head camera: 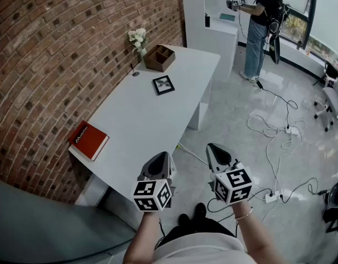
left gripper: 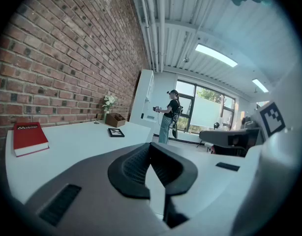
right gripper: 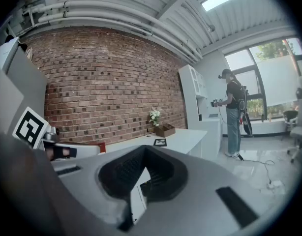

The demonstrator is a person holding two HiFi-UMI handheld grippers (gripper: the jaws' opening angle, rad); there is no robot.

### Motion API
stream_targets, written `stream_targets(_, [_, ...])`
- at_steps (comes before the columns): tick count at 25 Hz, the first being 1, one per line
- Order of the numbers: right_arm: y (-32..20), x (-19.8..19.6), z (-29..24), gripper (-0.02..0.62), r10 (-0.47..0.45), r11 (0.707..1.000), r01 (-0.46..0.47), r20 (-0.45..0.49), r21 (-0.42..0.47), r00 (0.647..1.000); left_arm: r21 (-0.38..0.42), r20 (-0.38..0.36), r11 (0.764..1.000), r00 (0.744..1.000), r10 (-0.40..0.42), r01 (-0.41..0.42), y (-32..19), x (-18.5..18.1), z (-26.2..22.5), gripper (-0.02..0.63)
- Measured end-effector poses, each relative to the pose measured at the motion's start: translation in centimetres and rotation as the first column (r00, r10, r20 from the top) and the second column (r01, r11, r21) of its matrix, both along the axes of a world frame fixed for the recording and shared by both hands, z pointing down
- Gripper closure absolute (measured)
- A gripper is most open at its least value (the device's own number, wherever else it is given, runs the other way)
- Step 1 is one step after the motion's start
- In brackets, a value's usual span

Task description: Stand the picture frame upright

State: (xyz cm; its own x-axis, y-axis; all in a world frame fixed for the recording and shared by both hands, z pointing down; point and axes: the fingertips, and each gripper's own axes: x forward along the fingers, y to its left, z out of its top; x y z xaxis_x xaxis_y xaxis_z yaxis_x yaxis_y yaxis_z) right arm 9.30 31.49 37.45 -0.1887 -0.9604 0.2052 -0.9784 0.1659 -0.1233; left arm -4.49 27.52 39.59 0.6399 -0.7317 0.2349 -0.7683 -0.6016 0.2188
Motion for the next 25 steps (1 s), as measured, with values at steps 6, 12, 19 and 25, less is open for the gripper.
stream_targets(6, [-0.6, 1.8, 1.2, 0.594, -0.015, 1.000, 0.015, 0.012, -0.027, 1.000, -0.037, -0.008, 0.999, 1.000, 0.002, -0.002, -0.3, 2.0, 1.0, 0.614])
stream_targets(12, [-2.5, 2.1, 1.7, 0.592, -0.066, 0.998, 0.066, 0.039, -0.017, 0.997, -0.035, 0.009, 0.999, 1.000, -0.020, 0.020, -1.6, 2.8, 1.5, 0.614])
stream_targets(19, [-4.4, 4.7, 1.3, 0.579, -0.052, 0.999, 0.052, 0.082, 0.001, 0.995, -0.013, 0.034, 0.998, 0.997, -0.066, 0.067, -3.1, 3.9, 1.5, 0.612])
stream_targets(25, [-5.2, 6.2, 1.4, 0.532, -0.045, 0.999, 0.047, 0.104, -0.020, 0.994, -0.029, 0.033, 0.995, 0.995, -0.096, 0.097, -3.9, 4.2, 1.8, 0.571])
